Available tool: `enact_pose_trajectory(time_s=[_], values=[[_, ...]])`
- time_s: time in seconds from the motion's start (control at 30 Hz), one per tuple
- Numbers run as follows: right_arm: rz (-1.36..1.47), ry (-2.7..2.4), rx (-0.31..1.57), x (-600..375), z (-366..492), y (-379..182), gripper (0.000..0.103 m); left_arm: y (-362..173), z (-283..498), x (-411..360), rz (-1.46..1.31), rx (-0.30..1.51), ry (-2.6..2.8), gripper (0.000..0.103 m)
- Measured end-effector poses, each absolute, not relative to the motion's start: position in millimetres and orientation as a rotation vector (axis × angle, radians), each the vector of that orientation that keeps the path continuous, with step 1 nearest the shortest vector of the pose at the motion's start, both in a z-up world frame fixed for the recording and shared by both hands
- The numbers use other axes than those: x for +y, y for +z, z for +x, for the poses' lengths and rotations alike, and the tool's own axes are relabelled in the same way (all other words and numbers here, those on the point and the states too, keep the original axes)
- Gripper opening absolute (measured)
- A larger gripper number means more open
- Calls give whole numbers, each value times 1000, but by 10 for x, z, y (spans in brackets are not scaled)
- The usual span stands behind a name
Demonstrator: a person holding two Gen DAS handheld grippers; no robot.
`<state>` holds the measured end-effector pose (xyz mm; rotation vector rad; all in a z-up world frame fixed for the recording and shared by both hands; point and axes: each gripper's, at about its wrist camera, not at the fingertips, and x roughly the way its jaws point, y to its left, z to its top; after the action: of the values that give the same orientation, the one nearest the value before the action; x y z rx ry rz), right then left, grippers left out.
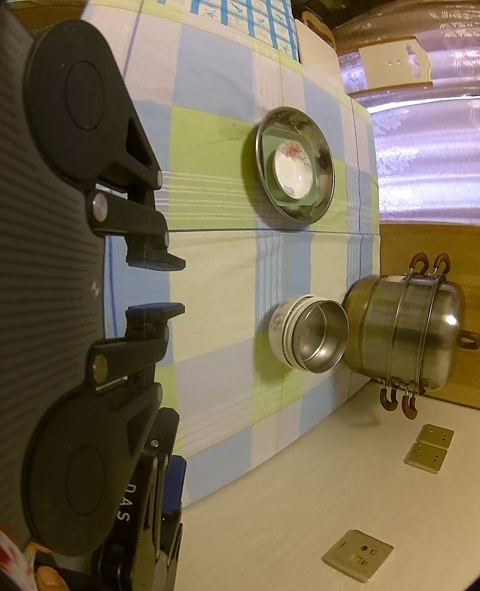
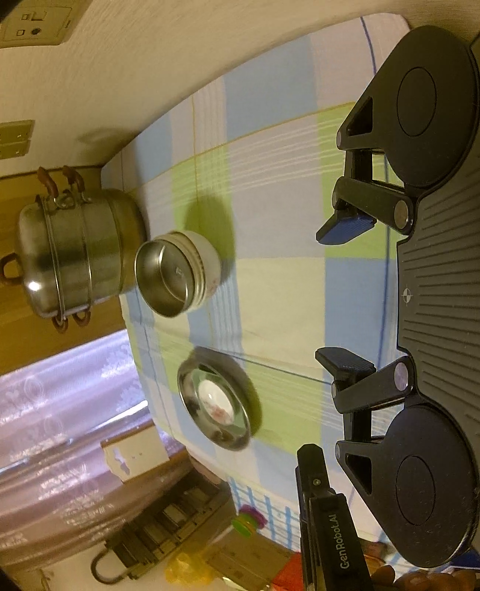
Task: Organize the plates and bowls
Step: 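Move both grippers to the rim of the three-bowl stack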
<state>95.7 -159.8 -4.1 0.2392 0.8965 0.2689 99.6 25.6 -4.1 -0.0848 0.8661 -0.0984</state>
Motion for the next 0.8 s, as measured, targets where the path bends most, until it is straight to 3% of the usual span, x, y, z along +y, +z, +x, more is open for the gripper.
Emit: enact_pose_trajectory(time_s=[0.37, 0.8], values=[[218, 315, 891, -1607, 695, -33, 62, -27, 646, 199, -95, 863, -58, 15], [236, 292, 902, -1614, 870, -99, 62, -71, 818, 270, -84, 875, -56, 15]])
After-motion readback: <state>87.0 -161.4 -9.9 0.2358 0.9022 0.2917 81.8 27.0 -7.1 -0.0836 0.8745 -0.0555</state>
